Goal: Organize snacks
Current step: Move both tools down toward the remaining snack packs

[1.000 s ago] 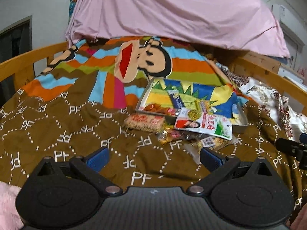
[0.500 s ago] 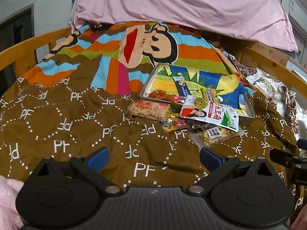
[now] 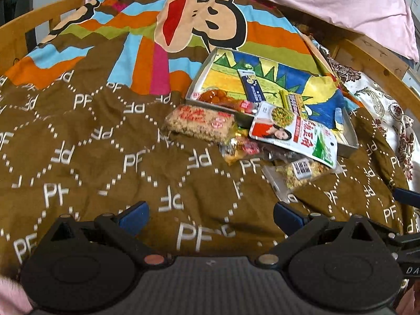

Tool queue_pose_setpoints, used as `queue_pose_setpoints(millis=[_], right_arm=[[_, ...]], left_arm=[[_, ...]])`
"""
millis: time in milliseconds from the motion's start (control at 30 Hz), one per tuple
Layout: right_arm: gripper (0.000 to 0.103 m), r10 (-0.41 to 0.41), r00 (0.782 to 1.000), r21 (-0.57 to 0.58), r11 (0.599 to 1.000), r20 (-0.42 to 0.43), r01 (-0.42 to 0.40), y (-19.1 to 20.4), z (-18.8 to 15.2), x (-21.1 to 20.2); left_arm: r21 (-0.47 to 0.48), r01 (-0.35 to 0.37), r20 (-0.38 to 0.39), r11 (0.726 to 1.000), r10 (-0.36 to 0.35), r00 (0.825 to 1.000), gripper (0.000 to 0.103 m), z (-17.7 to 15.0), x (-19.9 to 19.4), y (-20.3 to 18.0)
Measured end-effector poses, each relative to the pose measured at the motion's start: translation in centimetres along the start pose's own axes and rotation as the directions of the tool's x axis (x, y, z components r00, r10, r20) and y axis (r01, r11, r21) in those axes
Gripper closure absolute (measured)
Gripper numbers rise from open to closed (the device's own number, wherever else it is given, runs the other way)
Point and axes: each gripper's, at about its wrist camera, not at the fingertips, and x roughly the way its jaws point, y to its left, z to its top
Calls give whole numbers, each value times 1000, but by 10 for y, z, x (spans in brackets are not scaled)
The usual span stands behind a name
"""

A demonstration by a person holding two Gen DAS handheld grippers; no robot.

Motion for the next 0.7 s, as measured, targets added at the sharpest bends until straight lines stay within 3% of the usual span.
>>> queue_pose_setpoints(millis=[300,500,700], right_arm=[[1,16,994,-168,986,109,3,-4,21,25],[1,31,985,-225,974,169,8,-6,46,46],[1,167,968,-365,927,188,-89,-11,68,69]], left_arm=[[81,-20,42,997,17,999,0,31,23,2],[123,37,14,992,-39,999,0,58,43,8],[177,77,11,981,-80,997,0,79,63,14]])
